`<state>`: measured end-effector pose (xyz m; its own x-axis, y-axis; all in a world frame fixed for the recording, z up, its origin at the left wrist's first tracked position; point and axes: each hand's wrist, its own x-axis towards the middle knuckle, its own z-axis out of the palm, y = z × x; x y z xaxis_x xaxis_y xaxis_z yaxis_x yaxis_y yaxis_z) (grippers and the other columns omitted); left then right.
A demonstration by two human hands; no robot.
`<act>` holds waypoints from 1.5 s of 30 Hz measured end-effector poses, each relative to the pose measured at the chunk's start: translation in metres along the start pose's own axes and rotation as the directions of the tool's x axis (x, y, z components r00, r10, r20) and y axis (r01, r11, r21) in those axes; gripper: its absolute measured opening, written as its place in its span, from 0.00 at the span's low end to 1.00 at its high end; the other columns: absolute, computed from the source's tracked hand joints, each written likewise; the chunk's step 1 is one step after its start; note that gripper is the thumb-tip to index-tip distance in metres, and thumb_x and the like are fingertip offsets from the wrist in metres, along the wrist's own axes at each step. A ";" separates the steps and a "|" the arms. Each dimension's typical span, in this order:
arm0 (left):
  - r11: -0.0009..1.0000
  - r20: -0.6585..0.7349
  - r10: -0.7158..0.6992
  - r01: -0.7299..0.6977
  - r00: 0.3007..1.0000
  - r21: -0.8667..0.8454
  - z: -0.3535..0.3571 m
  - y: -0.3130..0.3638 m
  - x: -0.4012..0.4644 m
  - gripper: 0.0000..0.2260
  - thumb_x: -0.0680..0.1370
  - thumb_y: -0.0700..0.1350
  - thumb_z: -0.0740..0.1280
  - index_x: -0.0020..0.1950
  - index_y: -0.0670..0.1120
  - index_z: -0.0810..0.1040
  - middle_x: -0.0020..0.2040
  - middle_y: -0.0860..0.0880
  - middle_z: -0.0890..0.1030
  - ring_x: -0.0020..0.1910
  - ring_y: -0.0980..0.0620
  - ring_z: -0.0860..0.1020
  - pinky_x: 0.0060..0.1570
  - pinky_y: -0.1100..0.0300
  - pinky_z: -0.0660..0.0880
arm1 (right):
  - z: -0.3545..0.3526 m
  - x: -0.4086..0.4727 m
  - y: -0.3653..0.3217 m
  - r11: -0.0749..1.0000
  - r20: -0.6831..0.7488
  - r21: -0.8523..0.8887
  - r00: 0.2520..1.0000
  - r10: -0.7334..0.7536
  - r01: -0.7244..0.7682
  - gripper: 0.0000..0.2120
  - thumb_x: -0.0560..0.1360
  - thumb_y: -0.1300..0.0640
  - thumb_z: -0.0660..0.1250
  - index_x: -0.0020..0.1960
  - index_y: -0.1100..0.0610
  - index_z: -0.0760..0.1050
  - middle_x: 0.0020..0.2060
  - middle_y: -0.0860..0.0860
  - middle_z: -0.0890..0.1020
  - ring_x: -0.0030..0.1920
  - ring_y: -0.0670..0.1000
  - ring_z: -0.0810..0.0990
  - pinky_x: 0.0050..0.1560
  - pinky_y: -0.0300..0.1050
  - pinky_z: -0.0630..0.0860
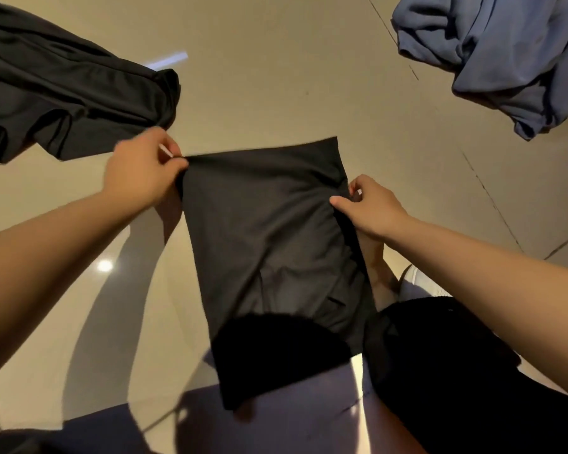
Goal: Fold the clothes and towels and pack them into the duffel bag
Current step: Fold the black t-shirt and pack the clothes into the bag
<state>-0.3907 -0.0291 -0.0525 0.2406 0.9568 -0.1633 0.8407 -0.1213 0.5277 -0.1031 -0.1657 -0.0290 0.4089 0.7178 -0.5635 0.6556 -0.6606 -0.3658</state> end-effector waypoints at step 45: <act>0.349 0.559 0.710 -0.904 0.428 0.248 -0.004 -0.055 -0.218 0.21 0.59 0.35 0.80 0.51 0.37 0.81 0.40 0.41 0.79 0.34 0.42 0.78 0.21 0.57 0.72 | 0.070 -0.131 0.075 0.259 0.388 -0.642 0.597 -0.702 0.721 0.12 0.60 0.70 0.74 0.39 0.62 0.74 0.33 0.57 0.74 0.24 0.59 0.72 0.23 0.42 0.60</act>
<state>-0.4916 -0.2297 -0.0424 0.9713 0.1754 -0.1609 0.1963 -0.9726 0.1249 -0.1522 -0.3245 -0.0338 -0.4622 0.8071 -0.3673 0.8725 0.4880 -0.0254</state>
